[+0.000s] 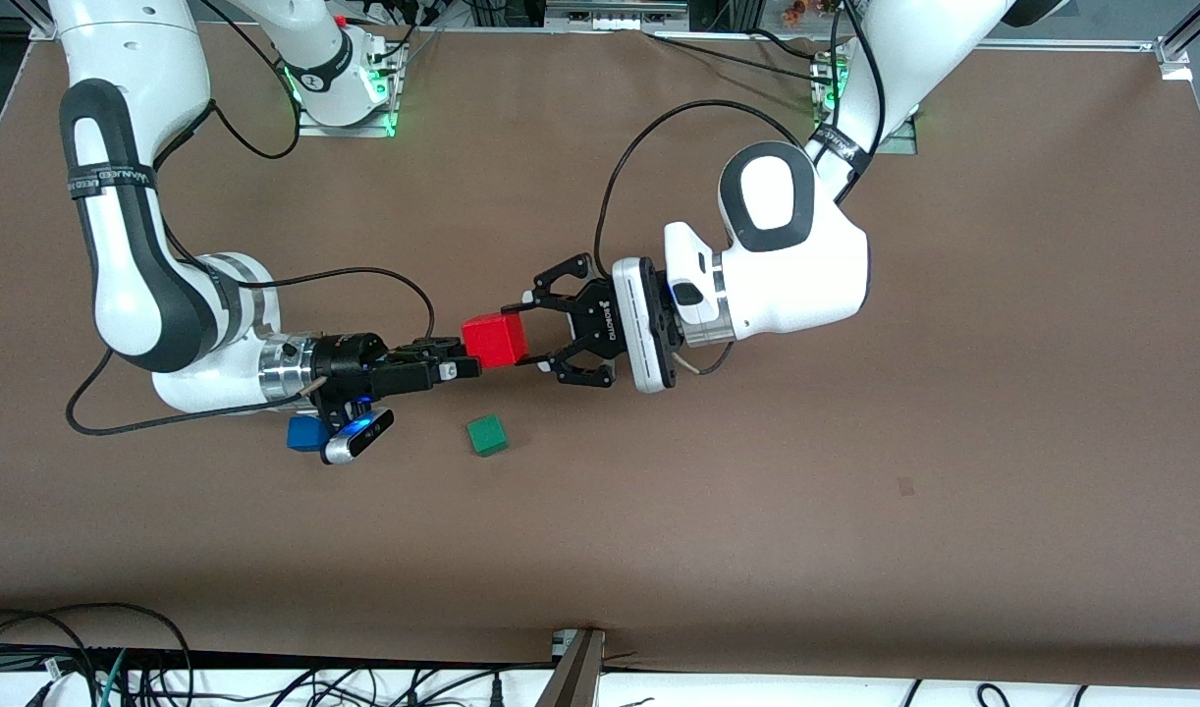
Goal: Pass red block to right arm, stack on blue
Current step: 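Close the right gripper on the red cube while the left gripper opens, then carry the red cube over the blue cube while the left gripper withdraws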
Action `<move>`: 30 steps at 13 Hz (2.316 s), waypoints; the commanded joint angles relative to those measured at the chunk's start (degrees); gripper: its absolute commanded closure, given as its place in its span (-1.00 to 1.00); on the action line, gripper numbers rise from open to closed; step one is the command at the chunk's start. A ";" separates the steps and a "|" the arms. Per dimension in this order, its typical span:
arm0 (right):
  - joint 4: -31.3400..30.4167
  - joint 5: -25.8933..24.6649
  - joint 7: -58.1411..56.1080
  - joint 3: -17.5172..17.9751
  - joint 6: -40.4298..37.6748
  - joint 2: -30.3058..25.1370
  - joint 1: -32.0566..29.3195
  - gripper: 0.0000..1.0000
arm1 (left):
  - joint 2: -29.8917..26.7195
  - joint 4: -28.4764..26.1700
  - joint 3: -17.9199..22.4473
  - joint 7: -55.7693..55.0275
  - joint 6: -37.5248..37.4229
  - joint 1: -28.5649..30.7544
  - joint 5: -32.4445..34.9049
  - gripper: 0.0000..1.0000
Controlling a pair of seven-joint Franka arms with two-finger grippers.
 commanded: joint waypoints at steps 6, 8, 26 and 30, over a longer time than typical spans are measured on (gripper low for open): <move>1.59 -4.10 -0.38 -0.87 -1.32 -0.39 -2.60 0.68 | 1.13 0.95 0.35 0.59 -0.11 -0.60 -1.62 -1.00; 3.26 -11.74 -0.38 -0.88 -1.32 -0.82 -4.36 0.68 | 1.13 0.95 0.52 -0.98 -0.37 -0.07 -1.36 -1.00; 8.12 -85.77 -7.24 -3.69 12.28 -4.78 -4.54 0.68 | 3.59 10.25 44.97 -34.57 -48.17 0.46 49.17 -1.00; 5.12 -90.86 -3.12 -3.60 19.50 -3.56 -2.79 0.68 | 0.08 11.76 50.96 -34.56 -50.64 1.95 49.62 -1.00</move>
